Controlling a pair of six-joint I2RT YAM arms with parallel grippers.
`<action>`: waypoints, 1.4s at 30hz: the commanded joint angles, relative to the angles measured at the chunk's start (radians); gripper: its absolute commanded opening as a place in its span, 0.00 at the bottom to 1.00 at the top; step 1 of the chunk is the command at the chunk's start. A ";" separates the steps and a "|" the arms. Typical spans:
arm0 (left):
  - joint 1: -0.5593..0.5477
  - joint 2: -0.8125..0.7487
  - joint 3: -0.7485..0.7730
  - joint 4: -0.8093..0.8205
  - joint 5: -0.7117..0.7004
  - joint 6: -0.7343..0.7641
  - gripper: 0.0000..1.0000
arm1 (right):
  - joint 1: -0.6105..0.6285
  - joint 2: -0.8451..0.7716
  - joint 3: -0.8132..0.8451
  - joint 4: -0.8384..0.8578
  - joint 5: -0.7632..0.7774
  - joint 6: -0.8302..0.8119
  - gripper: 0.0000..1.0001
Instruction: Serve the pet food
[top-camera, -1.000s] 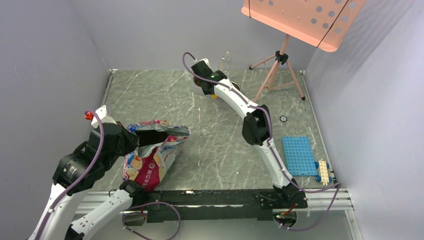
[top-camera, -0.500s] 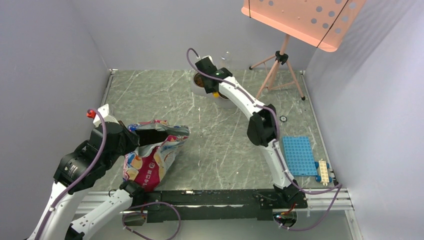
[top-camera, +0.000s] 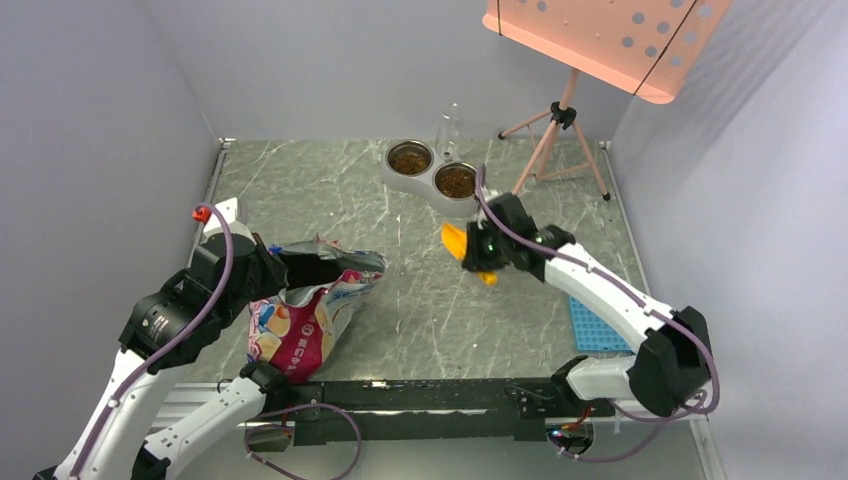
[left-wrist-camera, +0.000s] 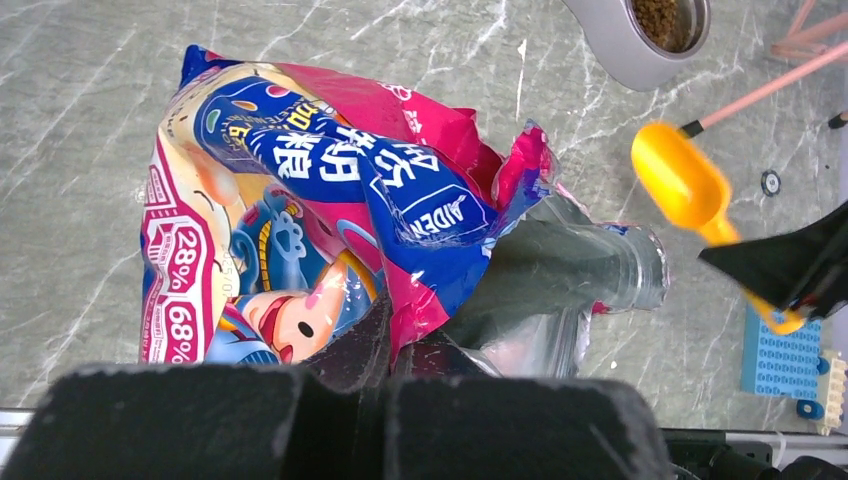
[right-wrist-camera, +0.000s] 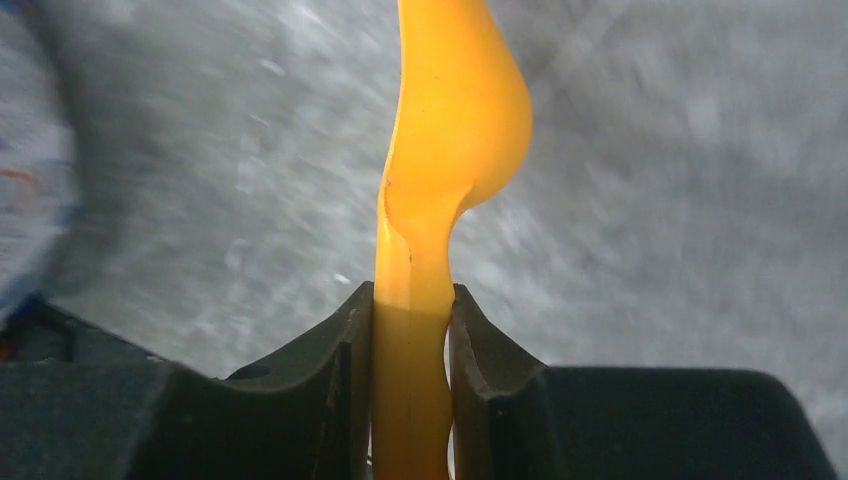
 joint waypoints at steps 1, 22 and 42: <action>-0.004 0.026 0.010 0.071 0.034 0.042 0.00 | -0.024 -0.163 -0.232 -0.012 0.134 0.176 0.00; -0.003 0.098 -0.033 0.153 0.159 0.017 0.00 | -0.028 -0.092 -0.394 -0.154 0.158 0.344 0.42; -0.004 0.088 -0.003 0.118 0.130 0.020 0.00 | 0.362 0.242 0.543 -0.084 -0.052 -0.134 0.72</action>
